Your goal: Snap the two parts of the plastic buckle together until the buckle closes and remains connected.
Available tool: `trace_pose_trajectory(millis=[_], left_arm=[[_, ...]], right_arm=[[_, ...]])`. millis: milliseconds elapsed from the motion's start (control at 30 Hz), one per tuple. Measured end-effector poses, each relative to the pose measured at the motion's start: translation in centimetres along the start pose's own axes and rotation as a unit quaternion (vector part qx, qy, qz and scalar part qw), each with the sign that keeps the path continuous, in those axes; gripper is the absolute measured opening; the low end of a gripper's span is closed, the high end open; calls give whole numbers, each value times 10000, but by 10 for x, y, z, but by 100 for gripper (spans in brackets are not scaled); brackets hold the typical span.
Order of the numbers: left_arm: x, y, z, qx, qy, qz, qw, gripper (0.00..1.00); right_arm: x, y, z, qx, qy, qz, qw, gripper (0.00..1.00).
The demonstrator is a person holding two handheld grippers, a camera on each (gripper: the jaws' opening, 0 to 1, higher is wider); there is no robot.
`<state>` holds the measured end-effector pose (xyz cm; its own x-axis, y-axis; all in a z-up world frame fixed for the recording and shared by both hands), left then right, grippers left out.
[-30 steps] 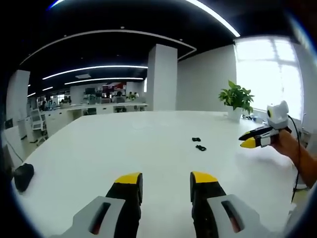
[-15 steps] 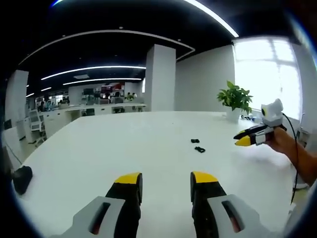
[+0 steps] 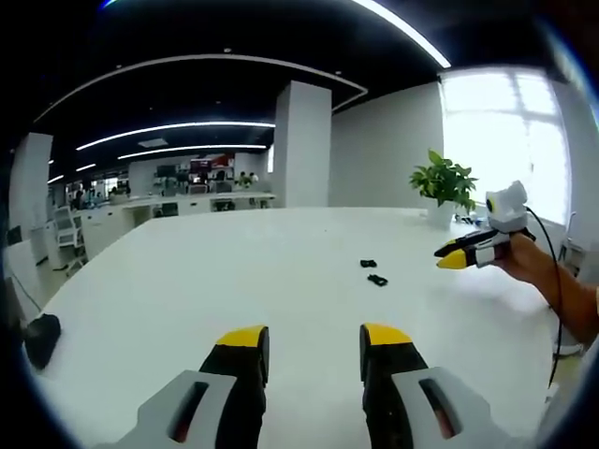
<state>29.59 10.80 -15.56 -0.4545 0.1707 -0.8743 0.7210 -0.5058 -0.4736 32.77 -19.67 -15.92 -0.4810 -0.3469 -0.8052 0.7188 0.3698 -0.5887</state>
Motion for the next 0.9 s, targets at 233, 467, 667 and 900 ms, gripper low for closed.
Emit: trace_pose_trajectory(millis=[233,467,667,900], left_arm=[[-4,6,1,33,66,-37,10000,38],[-6,14,1,100,141,-98,9998,39],[-10,18,4,217,200,-138,9995,39],[-17,23,14,313,286,-138,9990,39]], right_arm=[[-2,5,1,-23,-57,-62,10000,28],[-7,13,5,-35,-173,-133,9998,28],[-11,16,6,-66,-249,-166,9995,28],[-16,23,5,-118,-369,-222,9990,28]])
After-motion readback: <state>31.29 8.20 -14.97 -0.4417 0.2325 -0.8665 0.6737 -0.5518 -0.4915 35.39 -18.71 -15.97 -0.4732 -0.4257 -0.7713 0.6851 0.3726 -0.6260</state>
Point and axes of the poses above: the point that each gripper's makers call its tool centre point, and the gripper's own axes: y roughly forward along the fingers, z roughly to its right, x roughly out of its underside, the point moved 3 cm from there along -y, roughly backward along the fingers, and after that the axes turned 11 degrees about -z, right-handed, at the moved point
